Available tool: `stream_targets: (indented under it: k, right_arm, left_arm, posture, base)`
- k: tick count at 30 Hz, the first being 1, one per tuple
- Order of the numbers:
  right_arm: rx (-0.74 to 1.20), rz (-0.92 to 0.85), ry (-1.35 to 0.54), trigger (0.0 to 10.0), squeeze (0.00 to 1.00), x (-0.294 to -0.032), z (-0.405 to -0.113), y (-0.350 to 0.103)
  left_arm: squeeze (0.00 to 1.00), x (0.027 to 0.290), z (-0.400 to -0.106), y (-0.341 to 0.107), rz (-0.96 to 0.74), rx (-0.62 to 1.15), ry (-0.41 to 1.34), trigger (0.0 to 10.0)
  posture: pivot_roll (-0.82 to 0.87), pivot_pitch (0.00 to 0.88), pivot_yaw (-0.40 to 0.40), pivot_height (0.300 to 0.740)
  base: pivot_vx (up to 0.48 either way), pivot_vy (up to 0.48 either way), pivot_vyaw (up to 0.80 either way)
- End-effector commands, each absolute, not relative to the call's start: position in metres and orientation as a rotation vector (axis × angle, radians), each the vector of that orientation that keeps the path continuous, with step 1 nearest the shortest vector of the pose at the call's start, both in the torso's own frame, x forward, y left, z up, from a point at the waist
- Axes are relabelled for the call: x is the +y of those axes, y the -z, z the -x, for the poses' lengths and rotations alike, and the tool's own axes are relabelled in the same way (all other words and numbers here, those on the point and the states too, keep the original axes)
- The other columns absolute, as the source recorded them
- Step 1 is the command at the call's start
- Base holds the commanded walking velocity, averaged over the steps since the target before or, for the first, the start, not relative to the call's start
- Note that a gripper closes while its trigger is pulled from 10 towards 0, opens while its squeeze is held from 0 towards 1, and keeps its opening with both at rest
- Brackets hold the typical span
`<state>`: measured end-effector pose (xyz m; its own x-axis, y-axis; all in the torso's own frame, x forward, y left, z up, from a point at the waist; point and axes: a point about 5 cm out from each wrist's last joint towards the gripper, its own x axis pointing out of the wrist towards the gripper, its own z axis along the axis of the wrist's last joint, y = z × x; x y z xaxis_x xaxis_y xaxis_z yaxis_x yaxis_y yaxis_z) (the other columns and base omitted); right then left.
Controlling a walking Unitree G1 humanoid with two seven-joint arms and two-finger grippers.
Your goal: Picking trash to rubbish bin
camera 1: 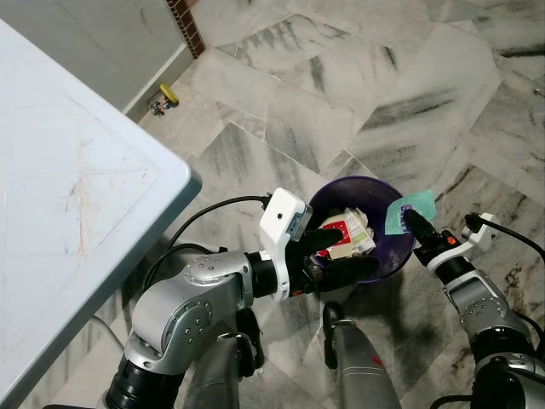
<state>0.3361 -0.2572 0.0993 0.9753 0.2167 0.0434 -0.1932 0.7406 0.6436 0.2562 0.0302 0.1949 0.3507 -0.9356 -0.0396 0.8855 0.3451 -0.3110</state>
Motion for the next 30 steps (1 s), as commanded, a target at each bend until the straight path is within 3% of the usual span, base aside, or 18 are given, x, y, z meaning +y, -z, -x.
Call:
stream_targets:
  k: [1, 16, 24, 30]
  right_arm:
    - [0.088, -0.730, -0.215, 10.0, 1.00, -0.254, -0.326, -0.082]
    - [-0.003, -0.603, -0.286, 10.0, 1.00, -0.252, -0.330, -0.108]
    - [0.037, -0.420, -0.389, 10.0, 1.00, -0.232, -0.307, -0.105]
    - [0.047, -0.465, -0.377, 10.0, 1.00, -0.233, -0.300, -0.102]
  left_arm:
    - [0.00, 0.029, -0.250, -0.193, 0.255, 0.239, 1.215, 10.0]
    - [0.00, 0.028, -0.252, -0.195, 0.247, 0.222, 1.215, 10.0]
    - [0.00, 0.024, -0.254, -0.196, 0.254, 0.210, 1.219, 10.0]
    - [0.00, 0.023, -0.254, -0.196, 0.256, 0.211, 1.225, 10.0]
  posture:
    - [-0.10, 0.584, 0.135, 0.740]
    - [-0.10, 0.566, 0.128, 0.740]
    - [-0.12, 0.554, 0.123, 0.740]
    - [-0.13, 0.558, 0.126, 0.740]
  base:
    - [0.000, 0.000, 0.00]
    - [0.000, 0.000, 0.00]
    - [0.000, 0.000, 0.00]
    - [0.000, 0.000, 0.00]
